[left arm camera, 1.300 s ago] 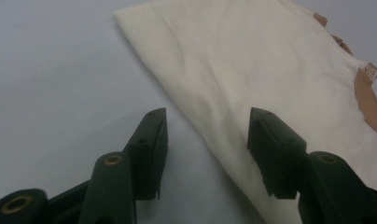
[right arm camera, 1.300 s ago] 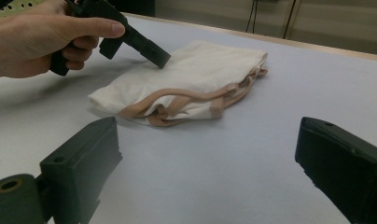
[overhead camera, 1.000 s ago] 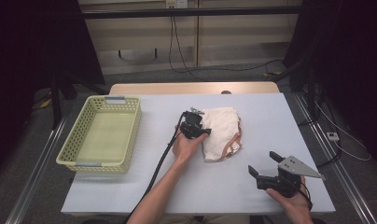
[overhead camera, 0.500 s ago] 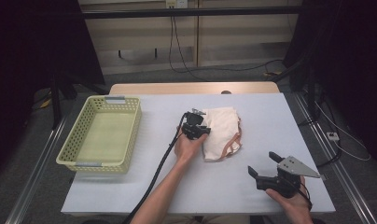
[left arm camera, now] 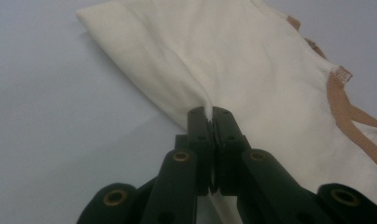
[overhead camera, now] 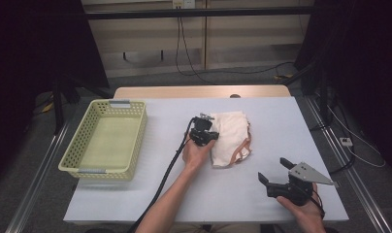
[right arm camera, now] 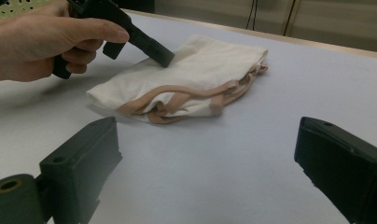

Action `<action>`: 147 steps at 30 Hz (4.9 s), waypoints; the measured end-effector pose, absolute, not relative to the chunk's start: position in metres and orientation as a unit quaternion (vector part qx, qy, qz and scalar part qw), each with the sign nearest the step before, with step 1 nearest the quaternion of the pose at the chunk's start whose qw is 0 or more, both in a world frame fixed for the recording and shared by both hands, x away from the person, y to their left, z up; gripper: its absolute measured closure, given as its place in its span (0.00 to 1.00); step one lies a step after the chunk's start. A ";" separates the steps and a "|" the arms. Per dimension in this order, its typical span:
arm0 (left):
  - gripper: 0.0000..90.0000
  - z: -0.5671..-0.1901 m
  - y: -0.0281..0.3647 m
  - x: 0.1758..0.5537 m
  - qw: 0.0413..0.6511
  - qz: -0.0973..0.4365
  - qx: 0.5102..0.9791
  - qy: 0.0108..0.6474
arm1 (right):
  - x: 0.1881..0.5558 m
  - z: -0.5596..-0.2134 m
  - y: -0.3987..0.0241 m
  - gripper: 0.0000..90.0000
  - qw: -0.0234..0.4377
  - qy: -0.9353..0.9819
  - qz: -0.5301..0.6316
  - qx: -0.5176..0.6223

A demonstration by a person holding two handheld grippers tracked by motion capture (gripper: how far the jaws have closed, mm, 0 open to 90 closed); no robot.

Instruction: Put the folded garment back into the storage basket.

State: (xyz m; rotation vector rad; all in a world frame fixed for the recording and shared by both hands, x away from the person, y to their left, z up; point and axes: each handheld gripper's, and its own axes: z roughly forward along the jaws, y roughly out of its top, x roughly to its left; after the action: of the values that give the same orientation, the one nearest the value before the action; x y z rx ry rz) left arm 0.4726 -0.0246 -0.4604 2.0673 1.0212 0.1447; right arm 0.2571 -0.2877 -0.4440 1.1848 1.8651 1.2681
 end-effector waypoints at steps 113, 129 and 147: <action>0.97 -0.316 0.088 0.421 0.520 0.197 0.779 0.290 | 0.257 -0.443 -0.287 0.04 0.295 0.696 0.484 0.441; 0.97 -0.305 0.118 0.412 0.518 0.215 0.772 0.301 | 0.256 -0.443 -0.287 0.04 0.296 0.696 0.482 0.443; 0.97 -0.299 0.142 0.401 0.516 0.230 0.767 0.303 | 0.256 -0.443 -0.287 0.04 0.296 0.696 0.482 0.443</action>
State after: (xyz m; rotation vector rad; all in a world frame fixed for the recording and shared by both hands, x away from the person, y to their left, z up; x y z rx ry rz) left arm 0.4009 0.1419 -0.2994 1.8418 0.7275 0.5531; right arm 0.2563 -0.2865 -0.4426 1.1777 1.8497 1.2820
